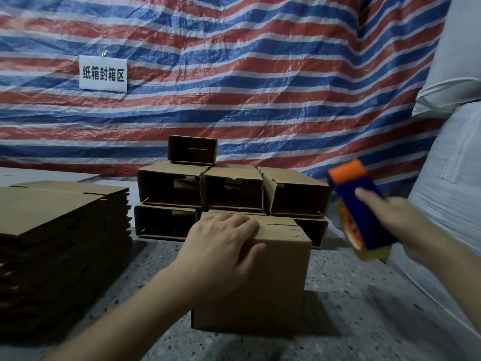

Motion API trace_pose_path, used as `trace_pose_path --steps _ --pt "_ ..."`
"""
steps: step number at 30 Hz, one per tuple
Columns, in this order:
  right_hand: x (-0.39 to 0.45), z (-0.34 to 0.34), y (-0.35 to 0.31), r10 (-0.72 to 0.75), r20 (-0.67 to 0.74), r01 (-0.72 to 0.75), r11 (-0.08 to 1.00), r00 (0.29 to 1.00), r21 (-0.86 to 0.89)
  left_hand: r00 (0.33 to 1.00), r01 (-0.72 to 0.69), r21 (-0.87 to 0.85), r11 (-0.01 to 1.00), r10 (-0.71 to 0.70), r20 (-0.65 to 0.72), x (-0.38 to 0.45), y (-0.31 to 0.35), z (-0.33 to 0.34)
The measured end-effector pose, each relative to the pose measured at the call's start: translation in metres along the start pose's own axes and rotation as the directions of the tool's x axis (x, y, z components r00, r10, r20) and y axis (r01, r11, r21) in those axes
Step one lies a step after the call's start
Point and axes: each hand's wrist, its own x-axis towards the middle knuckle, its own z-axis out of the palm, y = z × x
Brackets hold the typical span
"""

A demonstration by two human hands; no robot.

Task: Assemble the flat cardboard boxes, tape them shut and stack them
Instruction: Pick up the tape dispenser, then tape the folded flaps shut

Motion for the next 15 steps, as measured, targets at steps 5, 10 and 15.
trace_pose_path --steps 5,10,15 --pt "-0.003 0.0 -0.065 -0.148 0.281 0.02 0.911 0.948 0.412 1.0 0.007 -0.02 1.0 -0.007 0.011 -0.001 0.0 0.0" --pt "-0.006 0.029 -0.093 -0.227 0.428 -0.009 0.875 0.875 0.484 0.998 0.028 -0.073 0.997 -0.032 -0.05 -0.001 0.001 0.002" --pt "-0.008 0.061 -0.091 -0.223 0.545 -0.075 0.879 0.808 0.471 0.991 0.05 -0.157 0.986 -0.068 -0.116 -0.001 0.001 0.006"
